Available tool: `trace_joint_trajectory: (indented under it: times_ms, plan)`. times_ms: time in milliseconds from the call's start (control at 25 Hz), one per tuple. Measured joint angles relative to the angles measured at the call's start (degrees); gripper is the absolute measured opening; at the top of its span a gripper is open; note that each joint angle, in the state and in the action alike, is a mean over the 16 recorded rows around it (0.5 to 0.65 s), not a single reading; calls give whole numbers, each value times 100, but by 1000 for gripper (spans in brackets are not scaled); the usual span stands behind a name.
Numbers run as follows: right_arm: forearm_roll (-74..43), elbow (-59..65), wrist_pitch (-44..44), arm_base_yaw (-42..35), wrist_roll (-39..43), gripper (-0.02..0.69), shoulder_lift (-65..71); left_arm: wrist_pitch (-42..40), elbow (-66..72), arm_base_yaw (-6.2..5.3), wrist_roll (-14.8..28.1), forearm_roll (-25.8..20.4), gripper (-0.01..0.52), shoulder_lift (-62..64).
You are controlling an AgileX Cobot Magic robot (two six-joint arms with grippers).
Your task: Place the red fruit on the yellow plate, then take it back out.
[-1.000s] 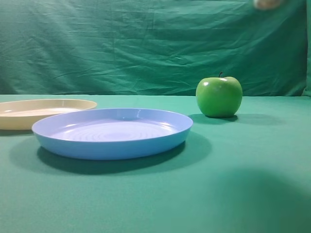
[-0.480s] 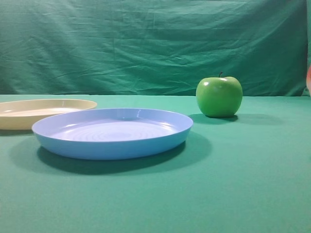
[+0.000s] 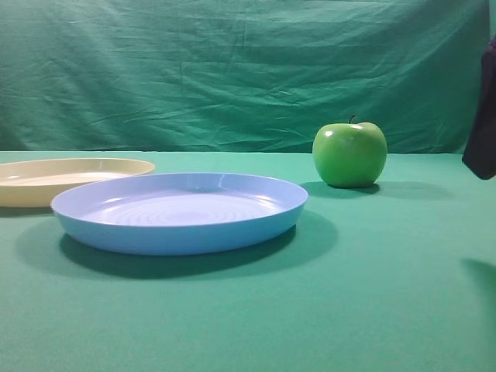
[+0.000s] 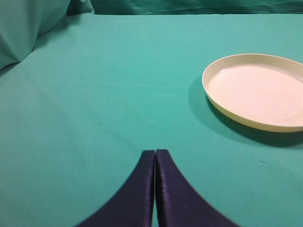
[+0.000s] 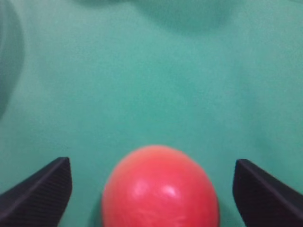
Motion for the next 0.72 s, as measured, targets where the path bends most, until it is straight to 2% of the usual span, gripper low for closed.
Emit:
trace_joint_trajectory:
  times_ms: [160,520,720]
  plan:
    - [58,-649,671,0,-7,484,-295,0,0,0,0,0,0,0]
    - [252,-1675,1845,0,-12,126,-1624,0,0,0,0,0,0,0]
    - [333,-1789,2276,0,-12,16,-2543,0,0,0,0,0,0,0]
